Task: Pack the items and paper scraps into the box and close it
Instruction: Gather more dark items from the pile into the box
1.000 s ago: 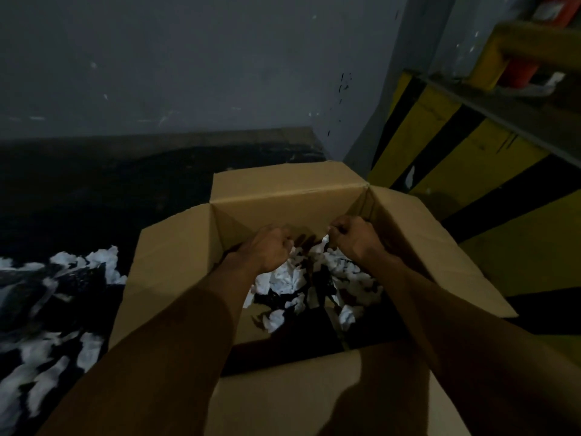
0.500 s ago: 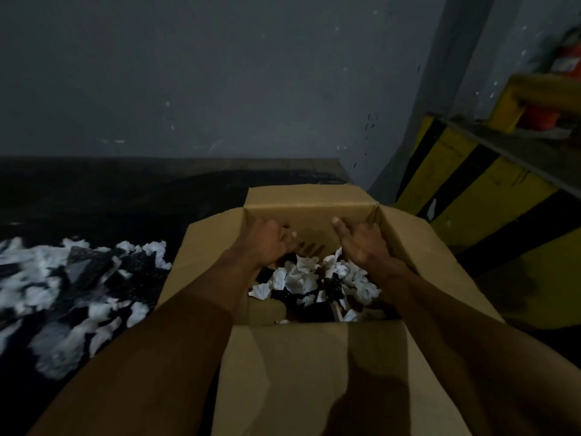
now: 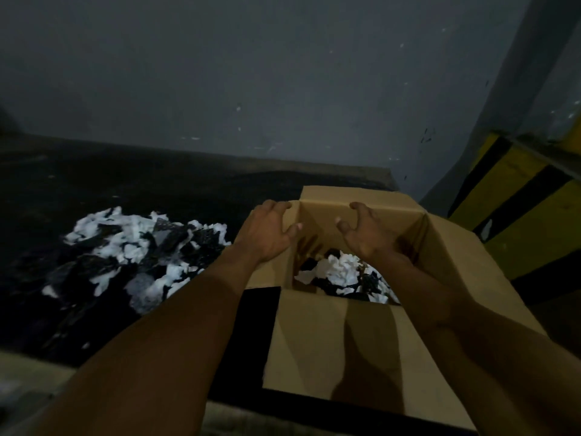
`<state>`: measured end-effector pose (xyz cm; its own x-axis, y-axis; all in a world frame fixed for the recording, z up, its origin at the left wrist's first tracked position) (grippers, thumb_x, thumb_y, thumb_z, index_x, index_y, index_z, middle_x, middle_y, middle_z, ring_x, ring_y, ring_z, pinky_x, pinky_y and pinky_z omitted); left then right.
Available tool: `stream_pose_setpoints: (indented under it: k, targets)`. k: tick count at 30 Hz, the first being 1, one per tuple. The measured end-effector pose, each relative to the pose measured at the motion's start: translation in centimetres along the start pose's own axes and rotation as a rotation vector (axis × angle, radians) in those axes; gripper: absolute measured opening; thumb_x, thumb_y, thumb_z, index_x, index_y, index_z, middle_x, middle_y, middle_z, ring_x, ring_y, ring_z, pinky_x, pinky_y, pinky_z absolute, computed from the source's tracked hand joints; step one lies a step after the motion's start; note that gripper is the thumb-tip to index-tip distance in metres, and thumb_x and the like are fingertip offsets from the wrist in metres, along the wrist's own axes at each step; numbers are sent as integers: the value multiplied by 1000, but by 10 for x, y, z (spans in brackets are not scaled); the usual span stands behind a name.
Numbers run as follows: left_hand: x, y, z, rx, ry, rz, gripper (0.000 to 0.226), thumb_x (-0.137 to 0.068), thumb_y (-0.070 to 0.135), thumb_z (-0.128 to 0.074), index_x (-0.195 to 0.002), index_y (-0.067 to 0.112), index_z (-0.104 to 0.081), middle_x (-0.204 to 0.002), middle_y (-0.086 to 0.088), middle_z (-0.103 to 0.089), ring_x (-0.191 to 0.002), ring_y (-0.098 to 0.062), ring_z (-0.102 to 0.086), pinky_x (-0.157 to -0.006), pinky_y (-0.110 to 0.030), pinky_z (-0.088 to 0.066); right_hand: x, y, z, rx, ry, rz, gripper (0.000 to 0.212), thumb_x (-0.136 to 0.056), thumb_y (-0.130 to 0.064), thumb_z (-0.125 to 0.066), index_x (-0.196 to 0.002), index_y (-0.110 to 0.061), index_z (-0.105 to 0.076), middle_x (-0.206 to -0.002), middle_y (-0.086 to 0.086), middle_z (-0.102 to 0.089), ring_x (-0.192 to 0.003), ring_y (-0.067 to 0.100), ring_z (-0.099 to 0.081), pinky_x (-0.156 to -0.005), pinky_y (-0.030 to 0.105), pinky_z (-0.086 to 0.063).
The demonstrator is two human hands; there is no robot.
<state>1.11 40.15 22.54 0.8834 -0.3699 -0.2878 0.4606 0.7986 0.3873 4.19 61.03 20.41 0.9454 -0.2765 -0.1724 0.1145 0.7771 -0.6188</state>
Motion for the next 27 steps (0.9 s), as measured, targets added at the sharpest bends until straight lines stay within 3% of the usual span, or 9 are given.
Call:
stream_pose_setpoints:
  k: [4,14,20,24,27]
  targets:
    - [27,-44,32,-46,93,49,67,-87,52,-55,-142,16,-38,-140,-13,-42,-128,-29,-40,-106,-44,-36,4,-48,-36,-76,-72,72,63,-94,-53,-47,-146,-22,-31,-152,8,-34,-136,31,-34,-110,46,-33]
    - [140,-202,131,-82,265,194,63,-82,54,-58,-133,16,-50,-131,-10,-50,-122,-28,-47,-102,-36,-38,44,-203,-153,-87,-149,240,64,-92,-53,-50,-144,-16,-38,-148,13,-39,-134,31,-38,-110,38,-32]
    - [208,-301,160,-104,181,288,66,-85,52,-59,-138,17,-42,-137,-11,-42,-125,-28,-42,-104,-39,-39,88,-259,-235,-67,-233,248,61,-91,-51,-53,-142,-18,-40,-146,12,-40,-133,31,-40,-109,39,-34]
    - [238,-334,158,-98,188,267,63,-83,44,-66,-133,11,-49,-130,-15,-49,-118,-31,-48,-100,-36,-40,114,-264,-277,-35,-272,207,62,-91,-51,-53,-142,-19,-39,-146,12,-40,-132,31,-39,-110,40,-33]
    - [246,-349,144,-61,172,242,60,-79,42,-67,-126,6,-55,-120,-19,-55,-110,-36,-55,-93,-42,-48,126,-258,-297,-21,-297,159,61,-91,-50,-54,-142,-19,-39,-146,11,-39,-133,32,-38,-110,40,-33]
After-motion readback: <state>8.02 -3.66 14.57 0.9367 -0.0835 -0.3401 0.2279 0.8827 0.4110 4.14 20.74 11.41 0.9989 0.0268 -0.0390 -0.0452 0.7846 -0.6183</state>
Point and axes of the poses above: each hand's wrist, its own x-axis away from the middle knuckle, its own z-axis out of the back of the hand, y = z × x, the point moved 6 cm from there along -x, towards the middle knuckle
